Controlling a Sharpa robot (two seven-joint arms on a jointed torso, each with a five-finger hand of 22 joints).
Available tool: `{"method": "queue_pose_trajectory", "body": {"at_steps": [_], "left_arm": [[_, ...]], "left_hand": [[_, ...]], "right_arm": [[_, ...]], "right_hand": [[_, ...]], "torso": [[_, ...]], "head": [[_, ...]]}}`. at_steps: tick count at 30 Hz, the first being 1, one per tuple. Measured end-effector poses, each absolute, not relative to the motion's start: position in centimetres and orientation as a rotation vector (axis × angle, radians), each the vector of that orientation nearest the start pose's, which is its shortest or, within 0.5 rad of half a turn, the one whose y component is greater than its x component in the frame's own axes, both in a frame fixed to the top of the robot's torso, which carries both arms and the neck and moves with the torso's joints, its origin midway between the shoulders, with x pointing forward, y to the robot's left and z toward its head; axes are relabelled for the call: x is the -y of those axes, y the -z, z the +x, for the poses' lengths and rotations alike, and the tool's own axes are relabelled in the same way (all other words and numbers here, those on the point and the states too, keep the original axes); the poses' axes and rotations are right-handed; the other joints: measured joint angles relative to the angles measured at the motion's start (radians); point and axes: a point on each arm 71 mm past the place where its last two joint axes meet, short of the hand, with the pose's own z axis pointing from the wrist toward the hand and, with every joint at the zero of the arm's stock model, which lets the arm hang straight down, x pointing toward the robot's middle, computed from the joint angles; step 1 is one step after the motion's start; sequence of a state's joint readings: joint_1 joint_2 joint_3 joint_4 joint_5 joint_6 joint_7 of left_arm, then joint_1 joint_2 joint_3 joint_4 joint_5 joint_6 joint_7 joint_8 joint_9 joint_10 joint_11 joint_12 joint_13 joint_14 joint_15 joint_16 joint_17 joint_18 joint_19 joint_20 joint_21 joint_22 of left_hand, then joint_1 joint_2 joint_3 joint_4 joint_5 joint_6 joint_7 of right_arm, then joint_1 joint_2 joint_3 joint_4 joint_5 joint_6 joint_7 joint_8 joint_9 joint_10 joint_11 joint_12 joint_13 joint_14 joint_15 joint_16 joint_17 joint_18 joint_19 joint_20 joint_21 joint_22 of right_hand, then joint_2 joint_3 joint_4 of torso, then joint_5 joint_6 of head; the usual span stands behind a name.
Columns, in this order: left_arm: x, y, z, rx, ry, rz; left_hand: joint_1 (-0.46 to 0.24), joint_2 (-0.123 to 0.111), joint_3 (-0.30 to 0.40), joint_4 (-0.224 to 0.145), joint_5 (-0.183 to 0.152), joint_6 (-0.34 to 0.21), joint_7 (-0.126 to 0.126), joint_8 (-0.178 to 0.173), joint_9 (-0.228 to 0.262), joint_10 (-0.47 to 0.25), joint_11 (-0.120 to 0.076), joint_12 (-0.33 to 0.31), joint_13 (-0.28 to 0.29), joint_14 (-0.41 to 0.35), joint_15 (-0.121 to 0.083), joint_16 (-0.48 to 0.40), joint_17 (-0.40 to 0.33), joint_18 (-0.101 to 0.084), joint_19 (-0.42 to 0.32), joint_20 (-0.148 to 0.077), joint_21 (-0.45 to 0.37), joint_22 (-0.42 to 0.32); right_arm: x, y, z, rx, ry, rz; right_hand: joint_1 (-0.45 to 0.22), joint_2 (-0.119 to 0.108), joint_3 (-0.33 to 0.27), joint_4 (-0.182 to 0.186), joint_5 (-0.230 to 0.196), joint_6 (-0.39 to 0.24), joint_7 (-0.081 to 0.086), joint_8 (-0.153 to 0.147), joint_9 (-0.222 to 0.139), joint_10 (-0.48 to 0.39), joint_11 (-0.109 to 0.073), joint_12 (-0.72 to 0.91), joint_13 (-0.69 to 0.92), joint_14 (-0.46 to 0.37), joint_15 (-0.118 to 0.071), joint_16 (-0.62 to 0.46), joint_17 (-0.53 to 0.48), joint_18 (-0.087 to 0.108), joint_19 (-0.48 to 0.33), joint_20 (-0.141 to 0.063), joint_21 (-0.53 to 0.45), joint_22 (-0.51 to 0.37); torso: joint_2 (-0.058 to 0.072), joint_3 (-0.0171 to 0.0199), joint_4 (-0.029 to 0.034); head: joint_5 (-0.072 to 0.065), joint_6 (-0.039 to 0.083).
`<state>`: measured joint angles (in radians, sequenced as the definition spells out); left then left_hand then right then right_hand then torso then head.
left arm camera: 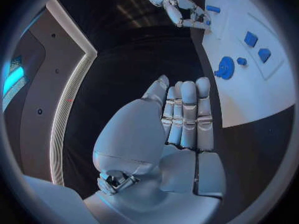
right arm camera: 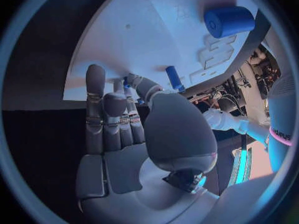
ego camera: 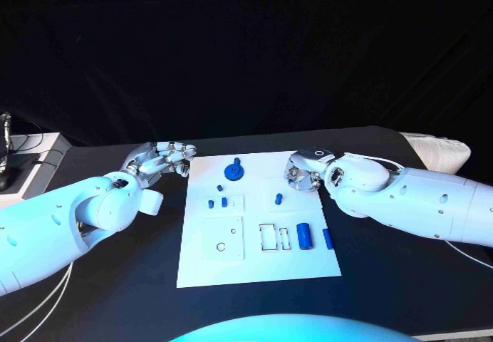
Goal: Assemble the parts on the task board
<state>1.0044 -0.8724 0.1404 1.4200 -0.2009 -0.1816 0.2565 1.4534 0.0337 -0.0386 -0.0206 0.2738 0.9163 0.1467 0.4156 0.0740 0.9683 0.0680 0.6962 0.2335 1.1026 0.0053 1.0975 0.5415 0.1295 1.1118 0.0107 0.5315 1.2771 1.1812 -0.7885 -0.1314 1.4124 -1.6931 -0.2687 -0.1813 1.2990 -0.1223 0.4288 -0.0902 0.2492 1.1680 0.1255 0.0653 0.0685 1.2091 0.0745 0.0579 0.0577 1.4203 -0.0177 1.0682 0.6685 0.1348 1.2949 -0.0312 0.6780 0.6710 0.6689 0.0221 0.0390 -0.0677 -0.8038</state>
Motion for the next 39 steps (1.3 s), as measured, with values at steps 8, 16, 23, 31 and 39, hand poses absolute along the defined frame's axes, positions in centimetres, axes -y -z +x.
{"method": "queue_pose_trajectory", "body": {"at_steps": [8, 16, 23, 31, 39], "left_arm": [[-25.2, 22.3, 48.9, -1.551, 1.445, -1.12], [-25.2, 22.3, 48.9, -1.552, 1.443, -1.12], [-25.3, 22.3, 48.9, -1.552, 1.441, -1.121], [-25.4, 22.3, 49.0, -1.551, 1.436, -1.123], [-25.6, 22.4, 49.1, -1.549, 1.428, -1.126]], "left_hand": [[0.004, 0.004, -0.001, -0.001, 0.0, 0.0, 0.0, 0.0, -0.001, 0.0, 0.0, 0.0, -0.004, 0.0, 0.0, 0.0, 0.003, 0.0, 0.0, 0.0, 0.0, 0.003], [0.004, 0.004, 0.0, -0.006, 0.0, 0.0, 0.0, 0.0, -0.001, 0.0, 0.0, 0.0, -0.008, 0.0, 0.0, 0.0, 0.007, 0.0, 0.0, 0.0, 0.0, 0.009], [0.008, 0.008, 0.0, -0.011, 0.0, 0.0, 0.0, 0.0, -0.001, -0.003, -0.003, 0.0, -0.011, 0.0, 0.0, 0.0, 0.009, 0.0, 0.0, 0.0, 0.0, 0.012], [0.008, 0.008, 0.0, -0.011, 0.0, 0.0, 0.0, 0.0, -0.001, -0.003, -0.003, 0.0, -0.013, 0.0, 0.0, 0.0, 0.01, 0.0, 0.0, 0.0, -0.004, 0.014], [0.008, 0.008, 0.003, -0.017, 0.0, -0.004, 0.004, 0.0, -0.001, -0.003, -0.003, 0.0, -0.019, 0.0, 0.0, -0.003, 0.014, 0.0, 0.0, 0.0, -0.004, 0.019]], "right_arm": [[20.5, 23.4, 48.9, -1.741, -0.395, -0.374], [20.5, 23.4, 48.9, -1.745, -0.393, -0.376], [20.6, 23.4, 48.7, -1.74, -0.397, -0.372], [20.8, 23.4, 48.1, -1.715, -0.406, -0.342], [21.2, 21.5, 48.1, -1.662, -0.431, -0.289]], "right_hand": [[-0.007, 0.025, 0.009, -0.015, -0.002, 0.023, -0.006, 0.0, 0.001, 0.008, -0.006, -0.002, 0.0, -0.004, -0.004, 0.005, 0.0, 0.004, 0.0, 0.0, -0.012, 0.04], [-0.009, 0.028, 0.007, -0.025, -0.002, 0.026, -0.008, -0.002, 0.001, 0.017, -0.006, -0.002, 0.0, -0.004, -0.004, 0.005, 0.0, 0.004, 0.0, 0.0, -0.027, 0.067], [0.005, 0.048, 0.02, -0.043, -0.02, 0.053, -0.014, -0.007, 0.002, 0.05, -0.014, -0.007, -0.001, -0.005, -0.009, 0.005, 0.0, 0.005, 0.003, -0.003, -0.027, 0.085], [0.004, 0.06, 0.036, -0.057, -0.029, 0.06, -0.014, -0.004, 0.011, 0.054, -0.011, -0.003, -0.001, -0.003, -0.011, 0.005, 0.003, 0.004, -0.002, -0.01, -0.04, 0.116], [0.002, 0.064, 0.038, -0.055, -0.043, 0.06, -0.014, -0.004, 0.017, 0.057, -0.015, -0.002, 0.0, -0.003, -0.011, 0.008, 0.009, 0.004, 0.005, -0.017, -0.075, 0.163]], "torso": [[0.0, -0.0001, -0.0001], [0.0, 0.0, -0.0002], [0.0, 0.0005, -0.0004], [-0.001, 0.0007, -0.0008], [-0.001, 0.0005, -0.0008]], "head": [[0.001, -0.005], [0.003, -0.008], [0.004, -0.01], [0.005, -0.01], [0.006, -0.009]]}}
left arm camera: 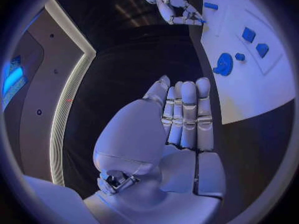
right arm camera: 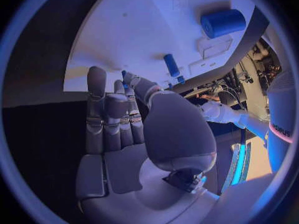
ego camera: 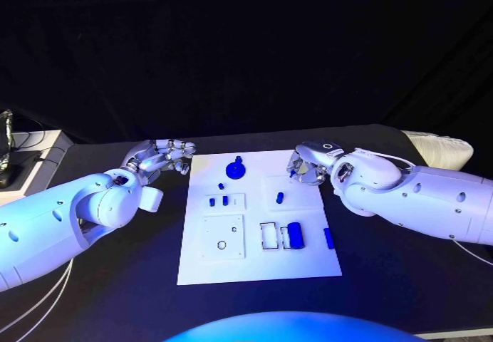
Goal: Assemble the parts on the task board
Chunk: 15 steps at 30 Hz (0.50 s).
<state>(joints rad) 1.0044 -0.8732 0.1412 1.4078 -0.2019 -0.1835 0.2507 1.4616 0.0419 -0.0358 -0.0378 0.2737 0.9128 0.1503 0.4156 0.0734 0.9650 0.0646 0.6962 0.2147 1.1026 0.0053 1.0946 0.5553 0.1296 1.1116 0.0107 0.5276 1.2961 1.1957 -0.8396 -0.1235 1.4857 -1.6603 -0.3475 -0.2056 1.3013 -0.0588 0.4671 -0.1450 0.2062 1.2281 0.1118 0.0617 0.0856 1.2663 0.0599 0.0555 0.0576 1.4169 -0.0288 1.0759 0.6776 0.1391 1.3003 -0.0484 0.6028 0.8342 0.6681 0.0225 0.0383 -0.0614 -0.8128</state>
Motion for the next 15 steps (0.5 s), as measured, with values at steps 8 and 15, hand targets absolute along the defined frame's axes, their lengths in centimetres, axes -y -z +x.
{"method": "queue_pose_trajectory", "body": {"at_steps": [8, 15], "left_arm": [[-25.8, 22.5, 49.3, -1.549, 1.421, -1.13], [-25.5, 22.6, 49.4, -1.551, 1.423, -1.132]], "left_hand": [[0.0, 0.0, -0.001, -0.001, 0.0, 0.0, 0.0, 0.0, 0.0, -0.001, 0.001, 0.0, -0.002, 0.0, 0.0, -0.001, 0.001, 0.0, 0.0, 0.0, -0.002, 0.001], [0.0, 0.0, -0.001, -0.001, 0.0, 0.0, 0.0, 0.0, 0.0, -0.004, 0.004, 0.0, -0.003, 0.0, 0.0, -0.001, 0.001, 0.0, 0.0, 0.0, -0.004, 0.002]], "right_arm": [[21.4, 19.4, 47.5, -1.646, -0.484, -0.23], [19.3, 18.7, 46.1, -1.658, -0.579, -0.215]], "right_hand": [[-0.001, 0.001, 0.0, 0.0, -0.004, 0.0, 0.0, 0.0, -0.003, 0.002, -0.002, 0.0, 0.0, 0.0, 0.0, 0.002, 0.004, 0.0, 0.006, 0.005, -0.023, 0.03], [-0.001, 0.001, 0.0, 0.0, -0.006, 0.0, 0.0, -0.001, -0.005, 0.003, -0.003, -0.004, 0.0, 0.0, 0.0, 0.002, 0.004, 0.0, 0.015, 0.004, -0.056, 0.068]], "torso": [[0.0, -0.0005, 0.0], [0.0, -0.0009, -0.0008]], "head": [[0.004, 0.0], [0.023, -0.001]]}}
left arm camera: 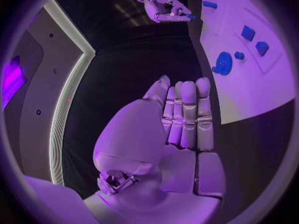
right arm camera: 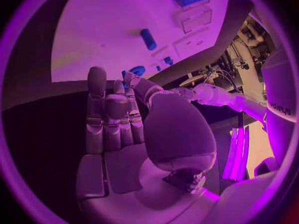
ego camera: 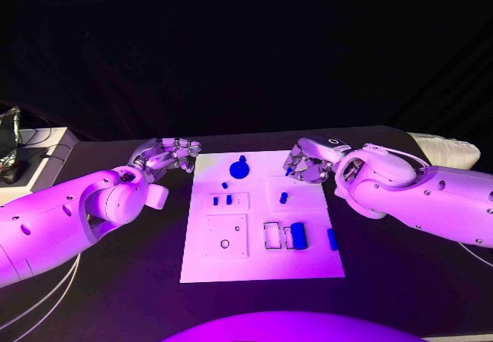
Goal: Assemble the parts on the task board
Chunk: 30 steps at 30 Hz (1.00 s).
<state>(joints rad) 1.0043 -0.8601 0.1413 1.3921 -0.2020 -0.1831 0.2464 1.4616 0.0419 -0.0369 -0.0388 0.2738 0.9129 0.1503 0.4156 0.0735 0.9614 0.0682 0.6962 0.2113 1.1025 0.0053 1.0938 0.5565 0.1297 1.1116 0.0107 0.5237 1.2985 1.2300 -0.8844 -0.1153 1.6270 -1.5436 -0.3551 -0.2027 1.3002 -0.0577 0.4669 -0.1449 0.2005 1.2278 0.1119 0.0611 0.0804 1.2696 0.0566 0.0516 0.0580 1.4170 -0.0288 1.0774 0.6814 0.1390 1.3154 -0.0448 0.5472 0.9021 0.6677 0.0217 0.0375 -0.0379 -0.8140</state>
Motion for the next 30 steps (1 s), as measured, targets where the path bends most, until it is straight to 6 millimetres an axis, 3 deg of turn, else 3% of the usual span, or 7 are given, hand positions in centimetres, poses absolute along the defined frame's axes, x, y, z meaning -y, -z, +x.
{"method": "queue_pose_trajectory", "body": {"at_steps": [5, 17, 20, 30], "left_arm": [[-25.0, 22.7, 49.5, -1.554, 1.429, -1.132], [-24.0, 22.9, 49.8, -1.553, 1.437, -1.134], [-23.8, 23.0, 49.9, -1.552, 1.436, -1.136], [-23.2, 23.1, 50.0, -1.549, 1.435, -1.137]], "left_hand": [[0.0, 0.0, 0.0, 0.0, 0.0, 0.0, 0.0, 0.0, 0.0, 0.0, 0.0, 0.0, -0.001, 0.0, 0.0, 0.0, 0.001, 0.0, 0.0, 0.0, 0.0, 0.001], [0.0, 0.0, 0.0, 0.0, 0.0, -0.004, -0.004, 0.0, 0.0, 0.0, 0.0, 0.0, -0.007, 0.0, 0.0, 0.0, 0.003, 0.0, 0.0, 0.0, -0.004, 0.004], [0.0, 0.0, 0.0, 0.0, 0.0, -0.004, -0.004, 0.0, 0.0, 0.0, 0.0, 0.0, -0.007, 0.0, 0.0, 0.0, 0.003, 0.0, 0.0, 0.0, -0.004, 0.004], [0.0, 0.0, -0.003, -0.003, 0.0, -0.003, -0.004, 0.0, 0.0, 0.0, 0.0, 0.0, -0.01, 0.0, 0.0, 0.0, 0.003, 0.0, 0.004, 0.004, -0.008, 0.006]], "right_arm": [[16.4, 19.2, 44.7, -1.668, -0.662, -0.248], [10.3, 21.8, 41.2, -1.668, -0.782, -0.379], [9.5, 22.3, 40.7, -1.666, -0.793, -0.403], [7.8, 24.3, 39.9, -1.673, -0.783, -0.455]], "right_hand": [[0.0, 0.0, 0.0, 0.0, -0.002, 0.0, 0.0, -0.002, 0.0, 0.0, 0.0, 0.0, 0.0, 0.0, 0.0, 0.0, 0.001, 0.0, 0.0, 0.0, -0.004, 0.012], [0.0, 0.0, 0.0, 0.0, -0.006, -0.001, 0.0, 0.0, 0.0, 0.0, 0.0, 0.004, 0.0, 0.0, 0.0, 0.0, 0.001, 0.0, 0.014, 0.0, -0.041, 0.053], [0.0, 0.0, 0.001, -0.002, -0.007, -0.002, -0.001, 0.0, 0.0, 0.0, 0.0, 0.004, 0.0, 0.0, 0.0, -0.001, -0.001, 0.0, 0.03, -0.002, -0.082, 0.098], [0.0, 0.0, 0.002, -0.003, -0.004, -0.004, 0.0, 0.0, -0.001, 0.0, 0.0, 0.004, 0.0, 0.0, 0.0, -0.001, -0.001, 0.0, 0.03, -0.002, -0.093, 0.112]], "torso": [[-0.001, -0.0003, 0.0001], [-0.004, -0.0015, 0.0014], [-0.005, -0.0024, 0.001], [-0.005, -0.0038, 0.0008]], "head": [[0.022, -0.004], [0.109, -0.028], [0.122, -0.033], [0.146, -0.047]]}}
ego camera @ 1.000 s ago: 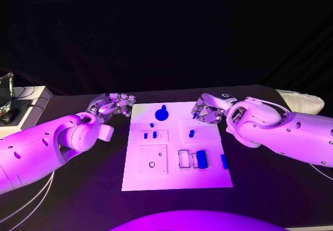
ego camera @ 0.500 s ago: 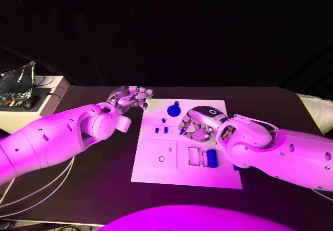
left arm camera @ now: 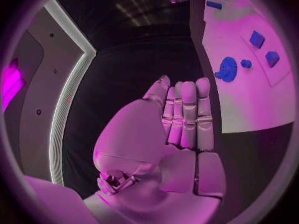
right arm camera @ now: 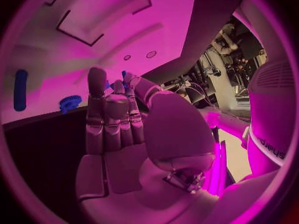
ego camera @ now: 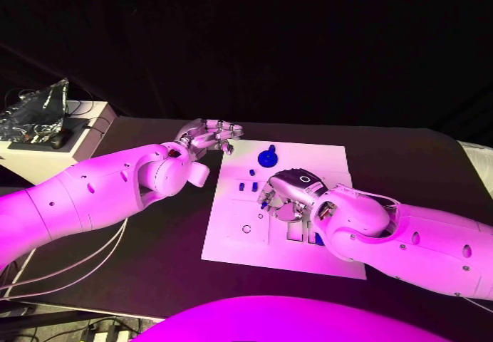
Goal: Assemble the parts on the task board
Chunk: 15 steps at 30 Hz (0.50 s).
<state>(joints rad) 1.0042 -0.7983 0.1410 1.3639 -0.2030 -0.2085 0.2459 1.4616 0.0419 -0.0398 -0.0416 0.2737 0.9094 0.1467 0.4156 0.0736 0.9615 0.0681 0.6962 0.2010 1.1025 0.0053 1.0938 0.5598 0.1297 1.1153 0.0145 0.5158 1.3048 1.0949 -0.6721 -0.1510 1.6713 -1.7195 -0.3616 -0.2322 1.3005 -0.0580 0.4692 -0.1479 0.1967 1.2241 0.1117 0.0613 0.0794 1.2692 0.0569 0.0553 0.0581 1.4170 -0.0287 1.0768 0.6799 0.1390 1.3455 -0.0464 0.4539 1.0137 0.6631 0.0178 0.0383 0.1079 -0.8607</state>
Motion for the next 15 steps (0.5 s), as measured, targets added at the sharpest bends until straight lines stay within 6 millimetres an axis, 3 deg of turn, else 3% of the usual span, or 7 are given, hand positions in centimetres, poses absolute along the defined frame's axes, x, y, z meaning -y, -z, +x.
{"method": "queue_pose_trajectory", "body": {"at_steps": [8, 15], "left_arm": [[-23.1, 23.0, 50.0, -1.549, 1.434, -1.136], [-23.1, 23.0, 50.0, -1.549, 1.433, -1.135]], "left_hand": [[0.0, 0.0, 0.0, 0.0, 0.0, 0.0, 0.0, 0.0, 0.0, 0.0, 0.0, 0.0, -0.003, 0.0, 0.0, 0.0, 0.001, 0.0, 0.0, 0.0, 0.0, 0.003], [0.0, 0.0, 0.0, 0.0, 0.0, 0.0, 0.0, 0.0, 0.0, 0.0, 0.0, 0.0, -0.003, 0.0, 0.0, 0.0, 0.001, 0.0, 0.0, 0.0, 0.0, 0.003]], "right_arm": [[7.4, 25.2, 39.7, -1.677, -0.756, -0.483], [7.2, 25.5, 39.3, -1.684, -0.751, -0.507]], "right_hand": [[0.0, 0.0, 0.003, -0.003, 0.0, 0.0, 0.0, 0.0, -0.002, -0.002, 0.002, -0.002, 0.0, 0.0, 0.0, 0.005, 0.0, 0.0, 0.016, 0.001, -0.037, 0.04], [0.0, 0.0, 0.002, -0.004, 0.0, -0.003, -0.001, -0.001, -0.001, -0.002, 0.002, -0.004, 0.0, 0.0, 0.0, 0.004, 0.0, 0.0, 0.016, 0.001, -0.037, 0.04]], "torso": [[0.002, 0.0005, 0.0012], [0.002, 0.0008, 0.0001]], "head": [[0.015, -0.011], [0.016, -0.012]]}}
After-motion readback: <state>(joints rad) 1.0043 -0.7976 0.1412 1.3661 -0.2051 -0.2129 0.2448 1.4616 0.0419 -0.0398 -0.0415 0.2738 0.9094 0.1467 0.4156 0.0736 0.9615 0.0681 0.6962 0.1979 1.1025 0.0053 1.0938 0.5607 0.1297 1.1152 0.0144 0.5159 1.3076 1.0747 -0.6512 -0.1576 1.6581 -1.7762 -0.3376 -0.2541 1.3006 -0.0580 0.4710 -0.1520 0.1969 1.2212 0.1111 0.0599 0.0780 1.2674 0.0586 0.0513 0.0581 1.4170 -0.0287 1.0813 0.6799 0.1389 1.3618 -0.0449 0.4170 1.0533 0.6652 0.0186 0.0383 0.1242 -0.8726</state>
